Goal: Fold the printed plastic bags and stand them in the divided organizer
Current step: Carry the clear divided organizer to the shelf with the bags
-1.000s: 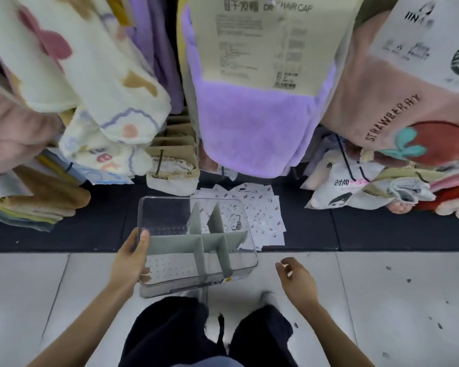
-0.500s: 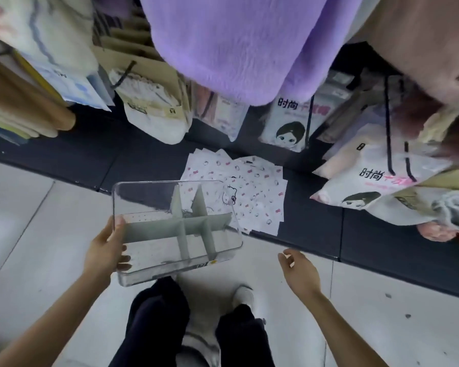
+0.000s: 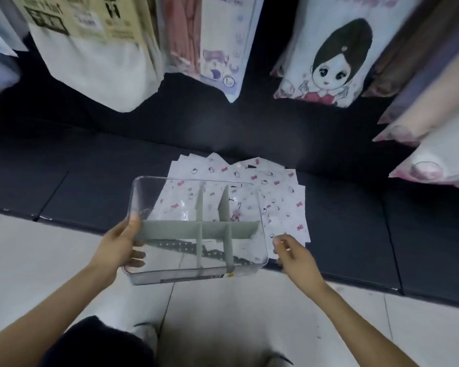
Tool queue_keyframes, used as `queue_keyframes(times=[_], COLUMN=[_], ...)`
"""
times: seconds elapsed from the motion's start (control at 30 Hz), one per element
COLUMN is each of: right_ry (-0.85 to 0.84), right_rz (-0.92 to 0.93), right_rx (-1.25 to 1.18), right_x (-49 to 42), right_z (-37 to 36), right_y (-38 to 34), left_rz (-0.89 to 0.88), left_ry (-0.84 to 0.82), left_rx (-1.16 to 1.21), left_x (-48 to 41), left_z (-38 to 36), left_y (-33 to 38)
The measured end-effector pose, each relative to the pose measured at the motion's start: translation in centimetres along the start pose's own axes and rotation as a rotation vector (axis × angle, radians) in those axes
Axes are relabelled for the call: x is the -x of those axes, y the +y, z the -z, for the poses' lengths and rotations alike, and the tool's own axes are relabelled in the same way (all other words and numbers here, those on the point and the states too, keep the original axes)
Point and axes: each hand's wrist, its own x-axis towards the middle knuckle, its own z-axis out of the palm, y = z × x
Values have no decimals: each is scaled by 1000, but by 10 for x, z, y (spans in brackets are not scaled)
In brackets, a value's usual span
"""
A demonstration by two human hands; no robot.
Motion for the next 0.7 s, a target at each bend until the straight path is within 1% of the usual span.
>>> queue_keyframes(times=[0.13, 0.27, 0.4, 0.53, 0.7], right_ry=[1, 29, 144, 250, 327], right_rz=[21, 49, 47, 37, 53], right_rx=[-39, -84, -176, -169, -181], right_x=[-25, -27, -2, 27, 54], right_z=[-21, -36, -41, -34, -23], right_y=[23, 35, 34, 32, 32], left_rz=[-62, -89, -178, -272, -288], left_ry=[-74, -132, -181, -257, -364], left_rx=[38, 38, 30, -31, -58], left_x=[-49, -65, -49, -22, 0], left_z=[-29, -45, -46, -41, -41], left_y=[-21, -30, -30, -22, -13])
